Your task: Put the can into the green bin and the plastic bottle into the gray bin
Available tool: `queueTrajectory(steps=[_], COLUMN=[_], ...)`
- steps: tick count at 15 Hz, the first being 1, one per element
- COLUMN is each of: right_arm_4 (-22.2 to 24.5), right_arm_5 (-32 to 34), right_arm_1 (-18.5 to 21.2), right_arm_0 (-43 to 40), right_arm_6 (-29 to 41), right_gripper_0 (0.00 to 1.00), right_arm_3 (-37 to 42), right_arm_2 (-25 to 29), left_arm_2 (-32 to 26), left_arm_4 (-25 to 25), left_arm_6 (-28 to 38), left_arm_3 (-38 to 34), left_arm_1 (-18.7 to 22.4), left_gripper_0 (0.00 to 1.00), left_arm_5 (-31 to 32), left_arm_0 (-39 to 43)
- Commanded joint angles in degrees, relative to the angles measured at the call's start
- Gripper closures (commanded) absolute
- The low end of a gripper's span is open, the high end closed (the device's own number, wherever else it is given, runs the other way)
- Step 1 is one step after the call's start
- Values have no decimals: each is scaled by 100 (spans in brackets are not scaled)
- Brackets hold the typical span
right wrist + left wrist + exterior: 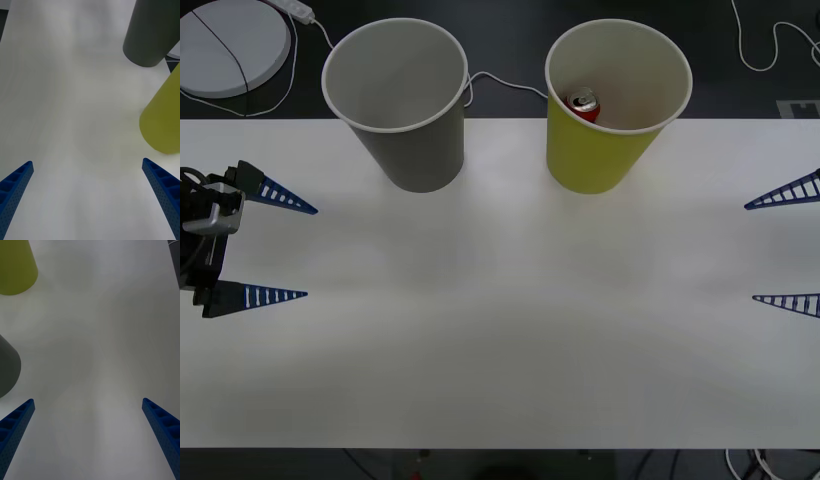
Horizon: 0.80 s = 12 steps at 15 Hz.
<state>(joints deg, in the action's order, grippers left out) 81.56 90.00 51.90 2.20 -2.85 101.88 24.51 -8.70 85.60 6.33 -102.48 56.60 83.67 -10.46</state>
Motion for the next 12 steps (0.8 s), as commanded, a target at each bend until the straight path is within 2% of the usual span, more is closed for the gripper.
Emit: queueTrajectory(steps=[1, 5, 12], right_arm_4=[-9, 141, 185], right_arm_5=[0, 0, 0], right_arm_1=[-146, -330, -330], right_arm_0=[-123, -158, -158], right_arm_6=[-163, -269, -286], right_gripper_0=[0, 0, 0], right_arm_3=[-2, -2, -2], right_arm_2=[18, 18, 10], left_arm_2=[0, 0, 0], left_arm_4=[0, 0, 0], left_arm_6=[0, 0, 0], left_arm_3=[0, 0, 0], left_arm_1=[0, 0, 0], left_gripper_0=[0, 0, 0], left_arm_5=[0, 0, 0], left_arm_0=[0, 0, 0])
